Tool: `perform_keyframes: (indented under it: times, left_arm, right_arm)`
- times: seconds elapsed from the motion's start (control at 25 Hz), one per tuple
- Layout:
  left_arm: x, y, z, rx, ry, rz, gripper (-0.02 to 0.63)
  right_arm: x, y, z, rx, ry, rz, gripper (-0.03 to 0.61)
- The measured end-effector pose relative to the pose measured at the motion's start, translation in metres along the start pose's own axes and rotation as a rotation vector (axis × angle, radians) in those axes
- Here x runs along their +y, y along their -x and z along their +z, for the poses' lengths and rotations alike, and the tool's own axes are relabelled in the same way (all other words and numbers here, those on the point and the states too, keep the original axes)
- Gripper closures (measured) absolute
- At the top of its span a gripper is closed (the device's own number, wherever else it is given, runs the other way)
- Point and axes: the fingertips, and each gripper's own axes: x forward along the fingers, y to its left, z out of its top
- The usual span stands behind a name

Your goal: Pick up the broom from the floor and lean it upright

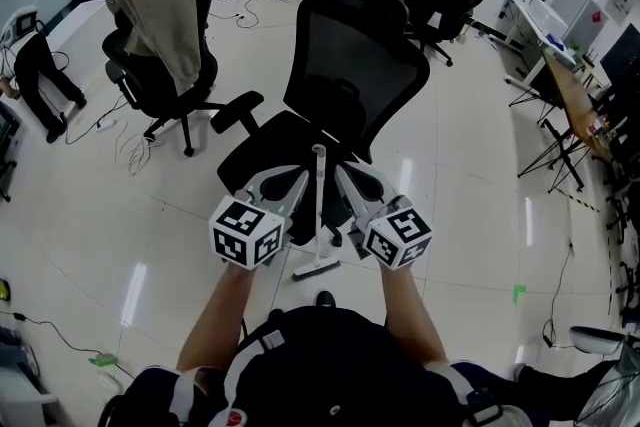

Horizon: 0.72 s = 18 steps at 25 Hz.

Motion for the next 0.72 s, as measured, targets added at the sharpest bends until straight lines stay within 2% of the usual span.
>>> perform_keyframes:
  times: [0.72]
  left_arm:
    - [-0.011, 0.0, -0.002, 0.021, -0.016, -0.003, 0.614]
  right_arm:
    - [-0.003, 0.015, 0.003, -0.006, -0.028, -0.019, 0.572]
